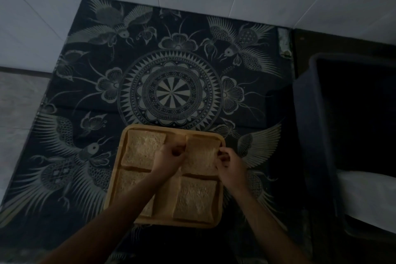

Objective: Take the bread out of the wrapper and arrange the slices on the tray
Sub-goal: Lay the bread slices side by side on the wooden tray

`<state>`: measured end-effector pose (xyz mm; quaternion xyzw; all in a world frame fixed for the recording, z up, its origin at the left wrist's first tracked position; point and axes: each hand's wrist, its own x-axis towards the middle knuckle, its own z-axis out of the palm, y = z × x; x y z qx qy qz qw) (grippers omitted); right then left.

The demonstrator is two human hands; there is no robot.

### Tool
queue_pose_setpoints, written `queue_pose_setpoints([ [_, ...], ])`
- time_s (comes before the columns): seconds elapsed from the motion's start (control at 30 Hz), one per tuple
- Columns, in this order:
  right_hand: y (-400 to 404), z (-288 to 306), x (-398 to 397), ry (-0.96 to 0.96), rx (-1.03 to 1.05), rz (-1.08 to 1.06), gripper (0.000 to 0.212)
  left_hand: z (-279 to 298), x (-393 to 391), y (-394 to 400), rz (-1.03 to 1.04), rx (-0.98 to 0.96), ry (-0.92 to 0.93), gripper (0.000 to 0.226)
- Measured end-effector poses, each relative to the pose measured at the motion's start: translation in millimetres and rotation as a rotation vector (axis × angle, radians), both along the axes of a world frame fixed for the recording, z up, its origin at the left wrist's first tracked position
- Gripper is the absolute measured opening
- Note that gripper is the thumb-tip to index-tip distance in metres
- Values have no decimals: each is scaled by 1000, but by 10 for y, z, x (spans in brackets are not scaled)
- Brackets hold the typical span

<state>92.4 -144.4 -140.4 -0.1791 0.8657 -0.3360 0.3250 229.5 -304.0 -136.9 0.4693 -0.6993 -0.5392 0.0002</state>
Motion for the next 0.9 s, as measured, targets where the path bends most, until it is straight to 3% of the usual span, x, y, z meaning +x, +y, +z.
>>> queue_pose_setpoints([
  [0.13,51,45,31,11,-31,-17,35,52,45,29,-12,-1,-31,23],
  [0.47,508,78,408,-84,14,-87,32,139,541,334,-24,109,-91,40],
  [0.9,570,113,717,-109,24,-119,40,97,726,630,8,259,34,48],
])
